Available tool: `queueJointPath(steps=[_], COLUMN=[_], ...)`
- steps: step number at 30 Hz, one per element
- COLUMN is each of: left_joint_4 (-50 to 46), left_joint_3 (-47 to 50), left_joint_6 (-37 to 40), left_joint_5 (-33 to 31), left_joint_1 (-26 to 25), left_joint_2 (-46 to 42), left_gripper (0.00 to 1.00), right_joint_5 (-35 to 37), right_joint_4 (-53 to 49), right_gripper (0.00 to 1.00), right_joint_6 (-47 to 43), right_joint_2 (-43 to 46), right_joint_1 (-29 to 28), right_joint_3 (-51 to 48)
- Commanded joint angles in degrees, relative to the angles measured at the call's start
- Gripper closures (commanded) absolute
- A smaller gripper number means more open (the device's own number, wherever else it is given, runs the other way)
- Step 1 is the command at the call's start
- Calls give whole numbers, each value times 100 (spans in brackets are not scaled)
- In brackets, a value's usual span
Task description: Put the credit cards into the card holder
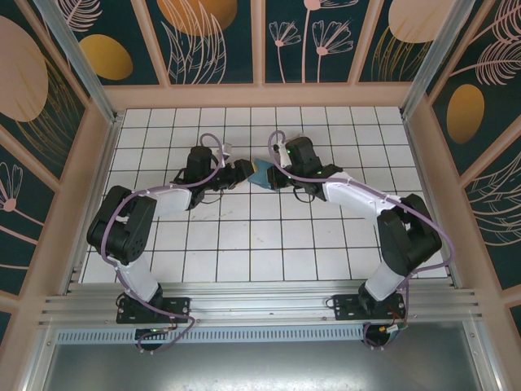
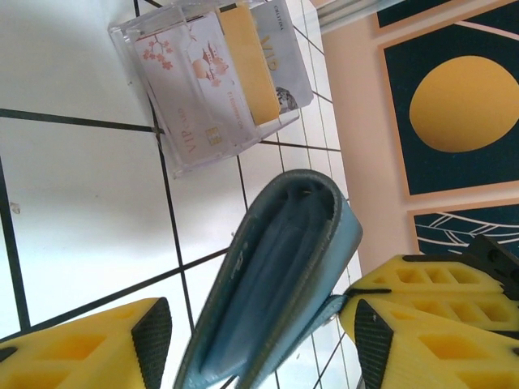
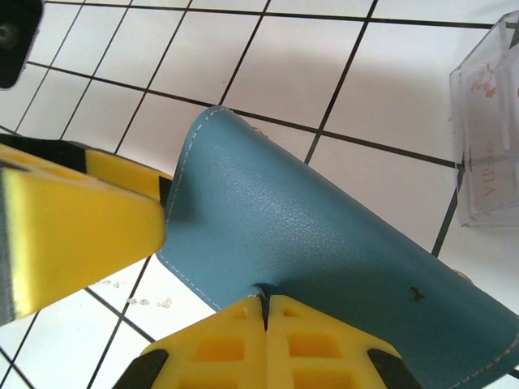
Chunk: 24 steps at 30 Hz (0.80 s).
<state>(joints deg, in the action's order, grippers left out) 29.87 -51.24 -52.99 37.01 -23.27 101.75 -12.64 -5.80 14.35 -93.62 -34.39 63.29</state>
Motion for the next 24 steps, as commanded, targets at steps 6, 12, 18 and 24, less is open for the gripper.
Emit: queueJointPath(steps=[6, 12, 18, 24], left_joint_4=[563, 617, 366, 551], left_joint_3=[-123, -251, -339, -247], left_joint_6=[-261, -256, -216, -361], left_joint_5=[35, 78, -102, -30], left_joint_1=[-18, -20, 19, 97], left_joint_2=[102, 154, 222, 345], left_gripper=[61, 92, 100, 100], right_joint_5=[-900, -1226, -1518, -1636], right_joint_4=[413, 502, 628, 592], right_gripper=[100, 100, 100, 100], right_joint_6=[205, 216, 253, 147], right_joint_2=[311, 397, 507, 581], right_joint_1=[275, 273, 275, 269], right_joint_3=[-132, -182, -342, -357])
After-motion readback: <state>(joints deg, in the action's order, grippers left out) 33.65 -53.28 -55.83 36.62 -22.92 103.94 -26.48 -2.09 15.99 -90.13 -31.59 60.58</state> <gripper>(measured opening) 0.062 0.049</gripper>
